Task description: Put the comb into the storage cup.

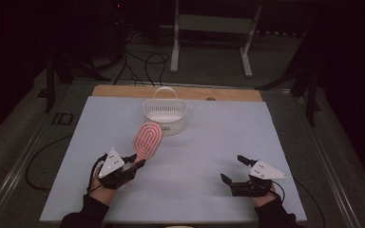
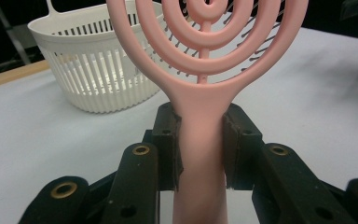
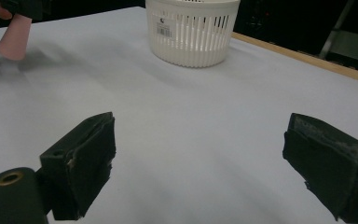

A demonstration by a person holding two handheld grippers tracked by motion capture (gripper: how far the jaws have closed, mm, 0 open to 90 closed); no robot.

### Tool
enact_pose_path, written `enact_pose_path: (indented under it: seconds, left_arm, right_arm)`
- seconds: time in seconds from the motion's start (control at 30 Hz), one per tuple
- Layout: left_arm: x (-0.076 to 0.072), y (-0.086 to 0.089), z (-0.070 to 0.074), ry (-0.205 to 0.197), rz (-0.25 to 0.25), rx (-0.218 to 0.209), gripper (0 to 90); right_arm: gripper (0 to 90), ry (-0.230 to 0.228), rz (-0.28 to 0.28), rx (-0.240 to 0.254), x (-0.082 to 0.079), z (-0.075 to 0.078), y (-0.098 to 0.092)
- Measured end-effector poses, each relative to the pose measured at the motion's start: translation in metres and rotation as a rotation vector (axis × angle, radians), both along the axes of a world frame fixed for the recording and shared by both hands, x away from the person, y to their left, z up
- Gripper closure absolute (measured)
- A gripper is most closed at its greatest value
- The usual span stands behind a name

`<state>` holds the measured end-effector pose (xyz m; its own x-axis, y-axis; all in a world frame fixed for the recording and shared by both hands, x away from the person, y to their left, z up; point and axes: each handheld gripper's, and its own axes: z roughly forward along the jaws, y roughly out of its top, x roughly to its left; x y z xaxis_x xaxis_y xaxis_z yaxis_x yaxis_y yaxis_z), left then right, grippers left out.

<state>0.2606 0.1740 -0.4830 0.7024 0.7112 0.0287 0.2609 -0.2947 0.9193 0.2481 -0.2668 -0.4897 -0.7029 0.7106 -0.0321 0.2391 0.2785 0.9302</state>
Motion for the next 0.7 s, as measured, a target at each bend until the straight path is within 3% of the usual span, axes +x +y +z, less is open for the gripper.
enact_pose_path:
  seconds: [0.43, 0.7]
  left_arm:
    - [0.0, -0.002, -0.001, -0.01, 0.001, 0.018, 71.1]
    - [-0.001, 0.0, -0.001, 0.002, -0.001, 0.011, 71.0]
  right_arm:
    - [9.0, 0.003, -0.036, 0.016, 0.0, 0.005, 0.0]
    - [8.9, 0.005, -0.057, 0.041, -0.005, 0.018, 0.002]
